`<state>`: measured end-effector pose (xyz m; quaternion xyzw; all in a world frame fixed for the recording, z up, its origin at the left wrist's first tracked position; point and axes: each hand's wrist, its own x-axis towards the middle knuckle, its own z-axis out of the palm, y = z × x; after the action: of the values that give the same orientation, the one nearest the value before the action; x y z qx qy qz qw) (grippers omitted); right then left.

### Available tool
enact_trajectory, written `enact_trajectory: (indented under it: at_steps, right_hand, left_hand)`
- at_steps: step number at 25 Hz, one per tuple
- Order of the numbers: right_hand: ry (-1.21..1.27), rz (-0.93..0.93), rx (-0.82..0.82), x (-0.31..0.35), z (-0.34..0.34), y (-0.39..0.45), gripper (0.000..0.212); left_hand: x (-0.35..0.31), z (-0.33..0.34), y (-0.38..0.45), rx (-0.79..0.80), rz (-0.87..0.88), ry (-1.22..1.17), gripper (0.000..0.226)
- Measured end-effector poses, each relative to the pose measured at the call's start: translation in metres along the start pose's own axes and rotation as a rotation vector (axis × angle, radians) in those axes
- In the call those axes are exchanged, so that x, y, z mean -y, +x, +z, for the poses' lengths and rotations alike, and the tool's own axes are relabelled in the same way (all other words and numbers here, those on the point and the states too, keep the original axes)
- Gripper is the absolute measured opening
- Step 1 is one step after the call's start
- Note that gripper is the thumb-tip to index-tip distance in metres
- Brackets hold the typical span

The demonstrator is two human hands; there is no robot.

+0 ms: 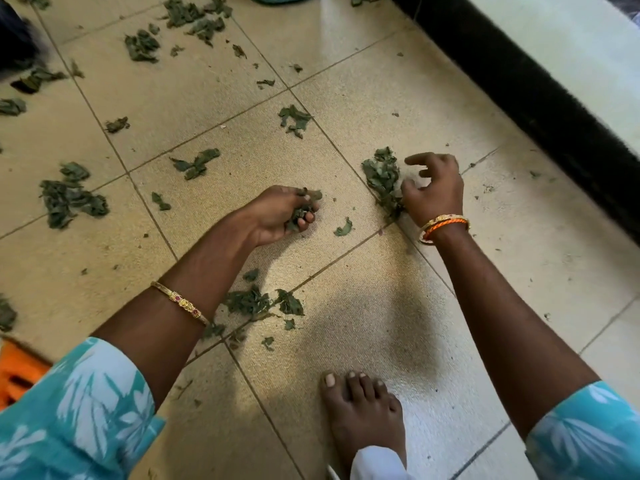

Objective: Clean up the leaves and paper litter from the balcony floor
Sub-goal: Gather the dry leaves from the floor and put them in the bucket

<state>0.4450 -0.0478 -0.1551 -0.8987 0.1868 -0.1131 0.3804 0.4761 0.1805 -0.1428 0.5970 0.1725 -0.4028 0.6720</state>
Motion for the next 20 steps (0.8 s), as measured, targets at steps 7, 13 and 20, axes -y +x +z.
enact_trajectory:
  at_steps: [7, 13, 20]
  right_hand:
    - [-0.388, -0.098, 0.483, 0.017, 0.018, 0.035, 0.077]
    - [-0.095, -0.050, 0.313, 0.031, 0.004, 0.053, 0.021]
    - [0.939, 0.417, -0.155, 0.057, -0.037, 0.025, 0.016]
  left_hand:
    - [-0.003, 0.022, 0.000, -0.072, -0.034, 0.107, 0.037]
    - [0.006, 0.017, 0.005, -0.171, -0.025, 0.073, 0.037]
    - [0.006, 0.032, 0.003, -0.053, 0.000, 0.050, 0.025]
